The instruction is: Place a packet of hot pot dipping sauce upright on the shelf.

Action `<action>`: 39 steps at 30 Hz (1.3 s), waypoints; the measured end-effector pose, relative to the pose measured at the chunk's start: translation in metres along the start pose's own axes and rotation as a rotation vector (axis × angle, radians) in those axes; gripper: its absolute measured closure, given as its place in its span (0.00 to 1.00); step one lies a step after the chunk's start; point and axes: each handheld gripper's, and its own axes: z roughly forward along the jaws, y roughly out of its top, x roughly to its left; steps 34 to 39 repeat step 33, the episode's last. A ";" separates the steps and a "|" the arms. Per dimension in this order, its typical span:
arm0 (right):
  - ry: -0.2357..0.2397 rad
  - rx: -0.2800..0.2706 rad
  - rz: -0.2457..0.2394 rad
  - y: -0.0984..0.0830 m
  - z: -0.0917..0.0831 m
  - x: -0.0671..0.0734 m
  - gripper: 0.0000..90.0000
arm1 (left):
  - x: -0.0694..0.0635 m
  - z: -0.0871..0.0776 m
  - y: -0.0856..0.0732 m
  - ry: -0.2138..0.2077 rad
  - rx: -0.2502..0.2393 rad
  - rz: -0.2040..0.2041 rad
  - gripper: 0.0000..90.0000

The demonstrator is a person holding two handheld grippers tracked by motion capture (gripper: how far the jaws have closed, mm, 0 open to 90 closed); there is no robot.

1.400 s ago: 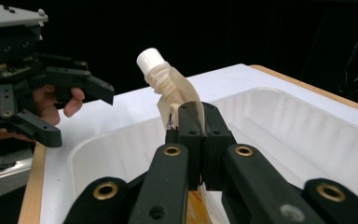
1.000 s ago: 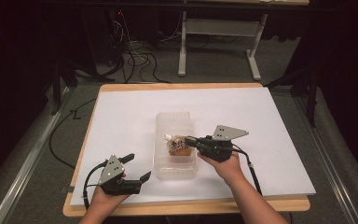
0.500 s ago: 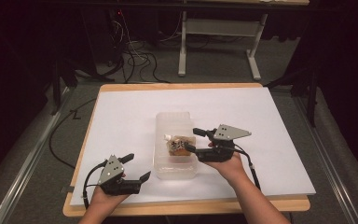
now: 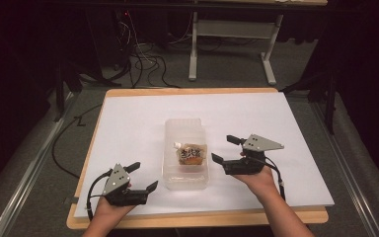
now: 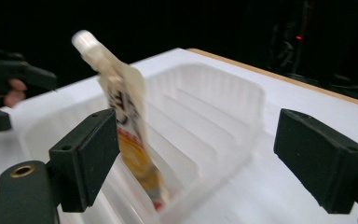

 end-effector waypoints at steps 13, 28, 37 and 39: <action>-0.184 0.016 0.076 -0.044 -0.073 -0.021 0.16 | 0.002 0.000 -0.001 0.007 0.007 -0.004 0.16; -0.286 0.016 0.094 -0.079 -0.099 -0.028 0.17 | -0.002 0.011 -0.002 0.012 0.049 0.000 0.16; -0.302 -0.011 0.122 -0.079 -0.105 -0.033 0.17 | -0.002 0.011 -0.003 0.011 0.054 0.000 0.16; -0.302 -0.011 0.122 -0.079 -0.105 -0.033 0.17 | -0.002 0.011 -0.003 0.011 0.054 0.000 0.16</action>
